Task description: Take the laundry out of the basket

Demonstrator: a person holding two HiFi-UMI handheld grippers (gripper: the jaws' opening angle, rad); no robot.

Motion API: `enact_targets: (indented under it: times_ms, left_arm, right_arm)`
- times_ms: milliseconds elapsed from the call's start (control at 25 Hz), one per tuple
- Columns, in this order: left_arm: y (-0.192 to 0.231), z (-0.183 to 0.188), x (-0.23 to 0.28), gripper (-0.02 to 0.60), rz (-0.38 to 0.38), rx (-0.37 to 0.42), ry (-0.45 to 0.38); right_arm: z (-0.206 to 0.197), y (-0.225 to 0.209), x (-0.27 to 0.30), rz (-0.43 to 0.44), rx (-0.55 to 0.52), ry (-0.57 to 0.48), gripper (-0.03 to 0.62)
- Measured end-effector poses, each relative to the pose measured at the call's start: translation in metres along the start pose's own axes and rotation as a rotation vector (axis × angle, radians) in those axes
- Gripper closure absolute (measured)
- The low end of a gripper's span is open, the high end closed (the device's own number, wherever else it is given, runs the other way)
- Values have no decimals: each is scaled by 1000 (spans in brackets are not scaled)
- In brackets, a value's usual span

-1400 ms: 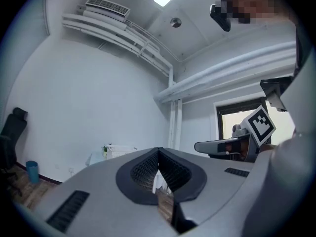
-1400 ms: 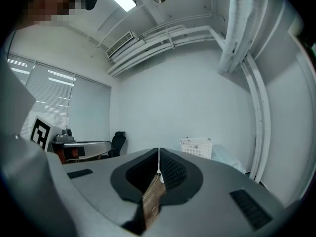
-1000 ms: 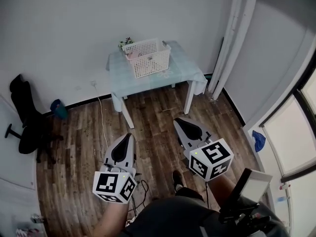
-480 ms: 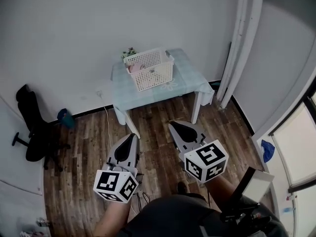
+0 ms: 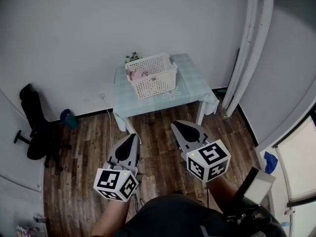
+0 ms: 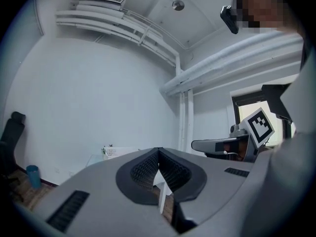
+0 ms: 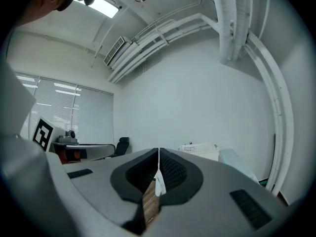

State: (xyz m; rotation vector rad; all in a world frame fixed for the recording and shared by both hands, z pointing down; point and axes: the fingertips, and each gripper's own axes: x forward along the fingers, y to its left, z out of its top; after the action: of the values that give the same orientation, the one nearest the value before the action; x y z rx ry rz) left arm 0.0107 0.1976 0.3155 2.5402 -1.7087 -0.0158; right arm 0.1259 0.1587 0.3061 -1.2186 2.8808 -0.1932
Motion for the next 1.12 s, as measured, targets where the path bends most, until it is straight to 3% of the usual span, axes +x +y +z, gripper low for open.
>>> enact_targets:
  times_ms: [600,1120]
  left_arm:
    - [22,-22,48,572,98,-12,79]
    - [94,-13,109,572,35,-40,49]
  right_arm:
    - [-13,-54,47,82,52,29,576]
    - [-5,-72,129,22,33,38,576]
